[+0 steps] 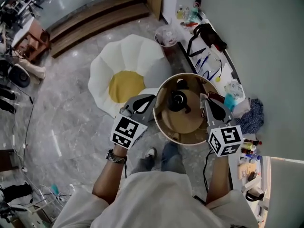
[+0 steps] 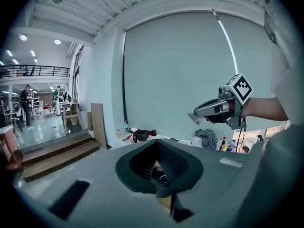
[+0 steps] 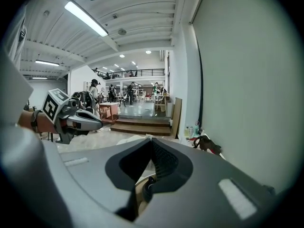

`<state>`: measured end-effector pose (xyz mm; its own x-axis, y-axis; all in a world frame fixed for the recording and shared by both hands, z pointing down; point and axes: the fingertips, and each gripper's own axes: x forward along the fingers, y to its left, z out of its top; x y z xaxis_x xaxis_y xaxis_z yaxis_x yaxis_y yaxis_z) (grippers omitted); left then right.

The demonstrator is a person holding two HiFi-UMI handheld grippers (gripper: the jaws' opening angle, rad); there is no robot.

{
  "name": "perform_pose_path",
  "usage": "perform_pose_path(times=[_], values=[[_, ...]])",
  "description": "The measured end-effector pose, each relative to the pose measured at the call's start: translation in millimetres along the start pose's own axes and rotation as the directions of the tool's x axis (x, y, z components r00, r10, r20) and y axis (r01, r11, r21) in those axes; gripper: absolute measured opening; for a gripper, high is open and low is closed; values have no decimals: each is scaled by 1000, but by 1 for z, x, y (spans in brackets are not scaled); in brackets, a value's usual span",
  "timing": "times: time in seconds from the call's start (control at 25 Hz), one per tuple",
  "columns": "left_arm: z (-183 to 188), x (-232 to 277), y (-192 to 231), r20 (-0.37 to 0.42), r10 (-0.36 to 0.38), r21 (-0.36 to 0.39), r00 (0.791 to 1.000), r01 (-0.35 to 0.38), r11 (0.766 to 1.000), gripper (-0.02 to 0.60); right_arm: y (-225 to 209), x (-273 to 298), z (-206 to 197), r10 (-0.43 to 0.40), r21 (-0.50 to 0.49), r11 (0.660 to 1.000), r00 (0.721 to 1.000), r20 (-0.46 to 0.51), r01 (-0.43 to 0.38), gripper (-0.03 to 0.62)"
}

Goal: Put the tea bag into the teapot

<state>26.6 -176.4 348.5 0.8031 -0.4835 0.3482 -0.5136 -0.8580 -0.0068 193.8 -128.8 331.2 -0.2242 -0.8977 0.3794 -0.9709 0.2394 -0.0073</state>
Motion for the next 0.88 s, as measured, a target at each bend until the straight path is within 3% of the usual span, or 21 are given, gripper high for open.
perform_pose_path(times=[0.88], values=[[-80,82,41,-152,73,-131,986,-93,987,5,-32,117,-83,144,67,989,975,-169,-134,8]])
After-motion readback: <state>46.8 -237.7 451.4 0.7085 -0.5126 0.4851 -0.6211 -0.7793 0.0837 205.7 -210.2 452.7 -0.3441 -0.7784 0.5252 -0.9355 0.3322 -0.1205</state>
